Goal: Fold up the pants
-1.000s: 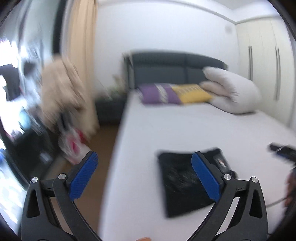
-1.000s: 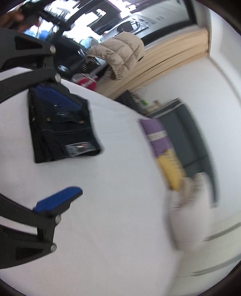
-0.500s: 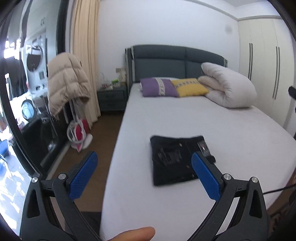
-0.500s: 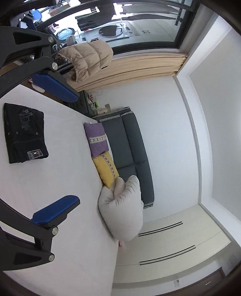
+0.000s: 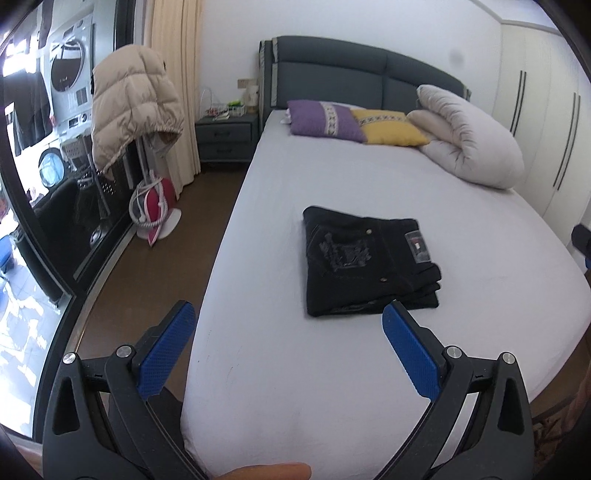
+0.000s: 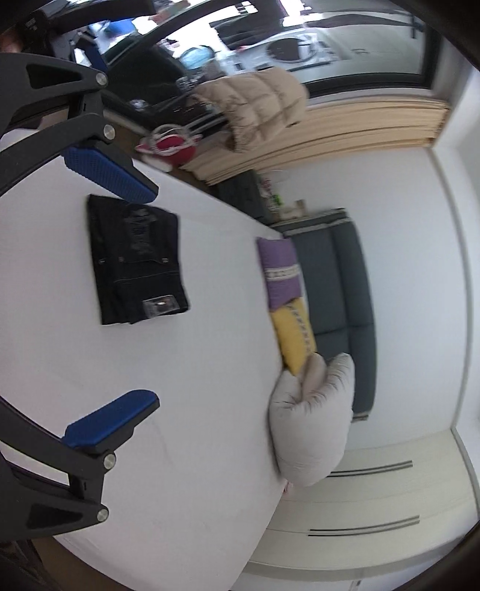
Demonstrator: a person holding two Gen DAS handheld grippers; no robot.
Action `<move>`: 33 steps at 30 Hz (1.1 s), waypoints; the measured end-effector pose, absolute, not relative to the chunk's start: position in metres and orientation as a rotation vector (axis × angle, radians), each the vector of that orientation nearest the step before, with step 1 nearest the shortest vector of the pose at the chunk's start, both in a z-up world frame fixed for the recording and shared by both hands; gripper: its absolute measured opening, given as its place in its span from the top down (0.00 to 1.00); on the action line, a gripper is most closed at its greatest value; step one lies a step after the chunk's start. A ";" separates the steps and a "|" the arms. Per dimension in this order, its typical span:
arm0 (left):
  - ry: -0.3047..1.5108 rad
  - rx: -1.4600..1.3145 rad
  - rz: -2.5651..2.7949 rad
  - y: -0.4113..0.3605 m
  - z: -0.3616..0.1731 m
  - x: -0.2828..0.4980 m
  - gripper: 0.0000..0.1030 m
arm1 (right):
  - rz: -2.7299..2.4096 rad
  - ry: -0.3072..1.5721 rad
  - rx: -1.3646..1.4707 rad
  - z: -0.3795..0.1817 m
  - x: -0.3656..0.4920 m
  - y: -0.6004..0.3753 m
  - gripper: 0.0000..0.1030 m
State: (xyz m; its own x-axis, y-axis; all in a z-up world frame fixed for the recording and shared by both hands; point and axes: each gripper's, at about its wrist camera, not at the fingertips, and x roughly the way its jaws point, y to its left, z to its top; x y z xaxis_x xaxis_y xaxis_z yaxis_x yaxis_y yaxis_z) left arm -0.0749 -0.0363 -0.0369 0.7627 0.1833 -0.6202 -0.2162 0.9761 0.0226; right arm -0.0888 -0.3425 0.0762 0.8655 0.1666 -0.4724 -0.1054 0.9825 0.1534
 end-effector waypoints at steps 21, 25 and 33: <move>0.753 -0.044 0.232 -0.032 -0.080 -0.035 0.00 | 0.190 0.670 0.037 0.027 -0.076 -0.312 0.00; 0.756 -0.042 0.231 -0.034 -0.082 -0.034 0.00 | 0.198 0.679 0.032 0.025 -0.075 -0.310 0.00; 0.759 -0.045 0.232 -0.037 -0.085 -0.035 0.00 | 0.208 0.694 0.023 0.023 -0.074 -0.308 0.00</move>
State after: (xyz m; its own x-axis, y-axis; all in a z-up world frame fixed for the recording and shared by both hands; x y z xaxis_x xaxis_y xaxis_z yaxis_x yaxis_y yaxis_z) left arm -0.0346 -0.0369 -0.0849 0.7011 0.1923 -0.6866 -0.2248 0.9734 0.0431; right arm -0.0737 -0.3077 0.0232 0.7490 0.1976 -0.6324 -0.1826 0.9791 0.0897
